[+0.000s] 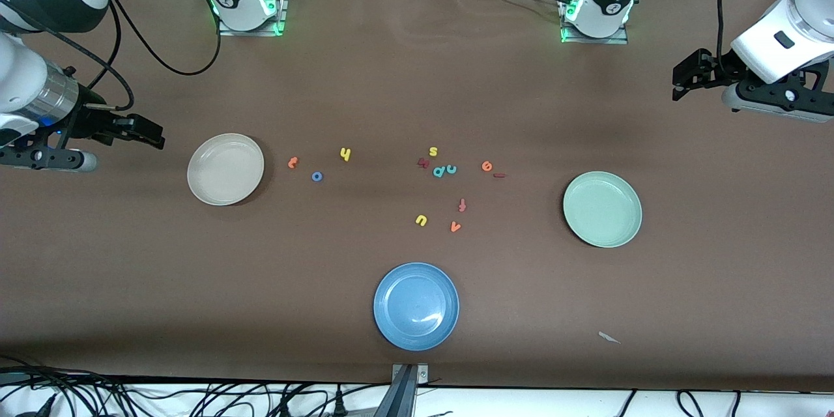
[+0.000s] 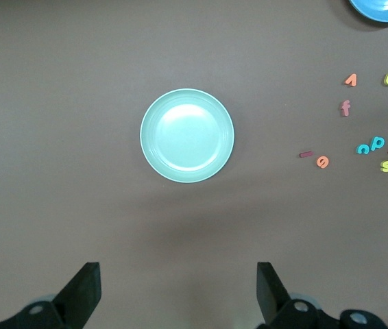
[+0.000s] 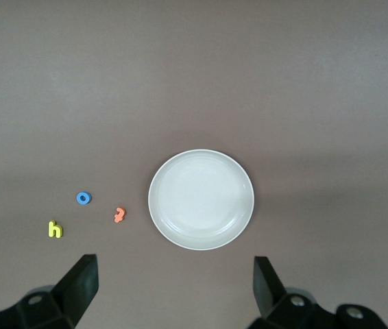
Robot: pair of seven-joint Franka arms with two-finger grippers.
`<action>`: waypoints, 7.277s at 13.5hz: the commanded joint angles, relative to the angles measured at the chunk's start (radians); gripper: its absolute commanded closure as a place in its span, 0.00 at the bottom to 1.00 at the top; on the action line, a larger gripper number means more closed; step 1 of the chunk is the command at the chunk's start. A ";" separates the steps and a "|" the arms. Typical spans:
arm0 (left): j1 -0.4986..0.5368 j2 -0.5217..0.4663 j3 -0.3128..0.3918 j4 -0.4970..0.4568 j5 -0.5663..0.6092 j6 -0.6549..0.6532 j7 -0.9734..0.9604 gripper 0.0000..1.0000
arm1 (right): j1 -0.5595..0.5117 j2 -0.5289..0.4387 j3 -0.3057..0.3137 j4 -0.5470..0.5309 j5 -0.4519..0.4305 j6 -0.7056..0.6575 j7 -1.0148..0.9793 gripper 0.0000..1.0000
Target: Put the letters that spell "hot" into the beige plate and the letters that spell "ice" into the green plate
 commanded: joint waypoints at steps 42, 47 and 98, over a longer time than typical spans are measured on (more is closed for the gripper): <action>-0.299 0.564 -0.170 -0.344 -0.076 0.791 -0.491 0.18 | 0.249 0.316 0.039 -0.520 -0.010 0.733 0.604 0.73; -0.299 0.579 -0.170 -0.346 -0.076 0.840 -0.528 0.37 | 0.247 0.316 0.037 -0.514 -0.010 0.727 0.610 0.91; -0.012 0.507 -0.262 -0.307 0.179 0.766 0.650 0.00 | 0.243 0.254 -0.260 -0.373 -0.017 0.365 0.072 0.92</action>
